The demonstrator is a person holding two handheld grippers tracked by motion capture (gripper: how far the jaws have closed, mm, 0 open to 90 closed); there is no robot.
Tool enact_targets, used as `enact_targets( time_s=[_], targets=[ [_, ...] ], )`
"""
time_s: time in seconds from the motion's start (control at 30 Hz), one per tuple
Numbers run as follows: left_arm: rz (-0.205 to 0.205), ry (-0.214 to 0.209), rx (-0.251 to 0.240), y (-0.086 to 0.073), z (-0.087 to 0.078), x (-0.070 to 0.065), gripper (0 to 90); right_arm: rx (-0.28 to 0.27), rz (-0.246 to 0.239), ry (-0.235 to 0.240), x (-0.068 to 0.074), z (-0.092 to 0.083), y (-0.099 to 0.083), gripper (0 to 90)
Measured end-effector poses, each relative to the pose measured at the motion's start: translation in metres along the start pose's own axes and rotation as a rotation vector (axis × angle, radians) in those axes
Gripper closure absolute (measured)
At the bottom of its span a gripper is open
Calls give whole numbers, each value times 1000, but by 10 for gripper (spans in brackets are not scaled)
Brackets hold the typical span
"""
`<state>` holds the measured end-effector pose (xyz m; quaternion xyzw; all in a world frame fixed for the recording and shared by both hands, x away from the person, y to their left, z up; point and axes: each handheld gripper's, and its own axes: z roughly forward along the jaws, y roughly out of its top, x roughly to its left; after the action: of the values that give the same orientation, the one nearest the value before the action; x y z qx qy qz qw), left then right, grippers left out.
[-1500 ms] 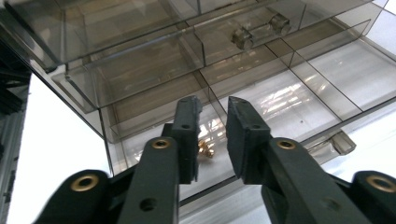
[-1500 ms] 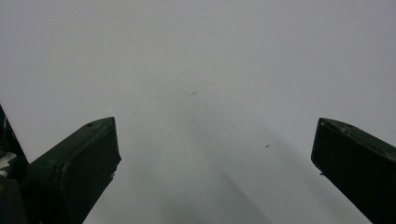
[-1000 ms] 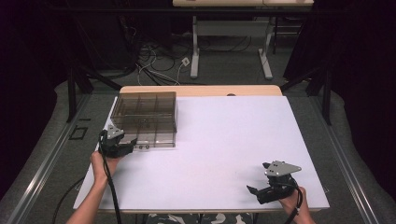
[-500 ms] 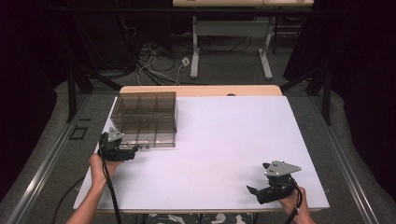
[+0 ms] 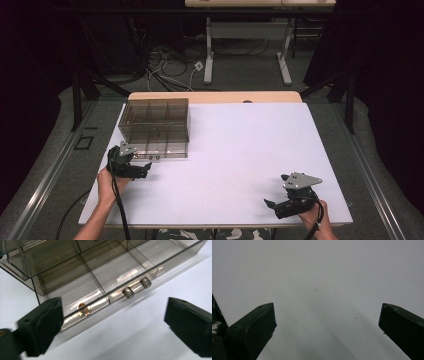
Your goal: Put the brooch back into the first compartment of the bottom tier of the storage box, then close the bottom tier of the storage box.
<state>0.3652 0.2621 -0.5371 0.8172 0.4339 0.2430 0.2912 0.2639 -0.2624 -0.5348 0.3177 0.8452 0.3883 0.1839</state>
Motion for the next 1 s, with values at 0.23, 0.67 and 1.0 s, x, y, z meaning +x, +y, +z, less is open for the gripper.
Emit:
enact_targets(
  time_s=[0.23, 0.67, 1.0],
  targets=[
    [5, -19, 19, 2, 3, -2, 0, -9, -1, -8, 0, 1, -1, 3],
    [-24, -9, 12, 2, 1, -3, 326, -7, 0, -8, 0, 1, -1, 3],
    [-11, -23, 30, 0, 6, -6, 709, 1, 0, -8, 0, -1, 0, 3]
  ],
)
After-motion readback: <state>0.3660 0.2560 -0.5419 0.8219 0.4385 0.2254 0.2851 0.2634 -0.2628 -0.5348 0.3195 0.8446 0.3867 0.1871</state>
